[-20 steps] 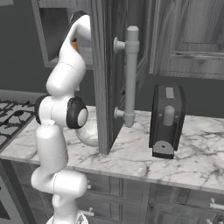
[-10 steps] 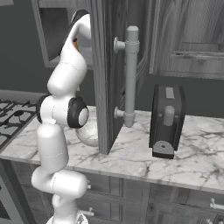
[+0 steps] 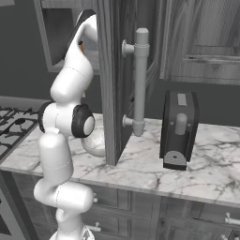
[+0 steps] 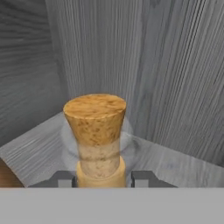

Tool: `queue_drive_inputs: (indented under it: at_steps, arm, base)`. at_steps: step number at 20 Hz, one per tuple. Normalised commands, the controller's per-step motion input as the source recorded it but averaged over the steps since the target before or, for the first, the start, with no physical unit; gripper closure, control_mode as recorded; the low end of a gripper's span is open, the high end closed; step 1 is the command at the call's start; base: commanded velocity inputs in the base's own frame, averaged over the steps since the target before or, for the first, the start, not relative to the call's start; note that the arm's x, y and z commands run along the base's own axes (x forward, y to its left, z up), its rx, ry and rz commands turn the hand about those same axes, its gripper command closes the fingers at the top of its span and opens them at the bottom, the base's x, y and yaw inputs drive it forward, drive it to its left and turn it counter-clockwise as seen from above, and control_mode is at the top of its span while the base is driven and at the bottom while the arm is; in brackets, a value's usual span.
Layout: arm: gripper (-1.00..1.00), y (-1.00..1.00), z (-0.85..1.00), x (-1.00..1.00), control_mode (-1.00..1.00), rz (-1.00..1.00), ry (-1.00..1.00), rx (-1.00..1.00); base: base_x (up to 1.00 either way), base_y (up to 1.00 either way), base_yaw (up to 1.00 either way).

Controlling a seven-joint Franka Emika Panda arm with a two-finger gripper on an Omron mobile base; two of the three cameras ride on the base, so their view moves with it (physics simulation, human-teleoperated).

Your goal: Retrieve the bottle and the shaker from the cabinet and place them next to the mixing bowl on the counter. Then add garlic from the fridge to the mixing bowl.

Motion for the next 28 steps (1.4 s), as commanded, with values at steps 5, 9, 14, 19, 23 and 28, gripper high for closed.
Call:
queue_drive_inputs:
  at_steps: [5, 9, 14, 19, 23, 28]
  arm:
    - [1.0, -0.09, -0.13, -0.58, -1.0, 0.02, -0.05, 0.02]
    - [1.0, -0.26, 0.0, -1.0, -1.0, 0.0, -0.27, 0.07]
    - [1.0, -0.23, 0.0, -1.0, -1.0, 0.0, -0.34, 0.06]
    - [1.0, 0.06, 0.0, -1.0, -1.0, -0.13, -0.25, 0.0]
    - [1.0, 0.31, 0.0, -0.99, -1.0, -0.23, -0.01, 0.0]
    - [1.0, 0.38, 0.04, -0.88, -1.0, -0.24, 0.05, 0.0]
  base:
    - [0.0, 0.0, 0.0]
    - [0.0, 0.0, 0.0]
    - [0.0, 0.0, 0.0]
    - [0.0, 0.0, 0.0]
    - [0.0, 0.0, 0.0]
    - [0.0, 0.0, 0.0]
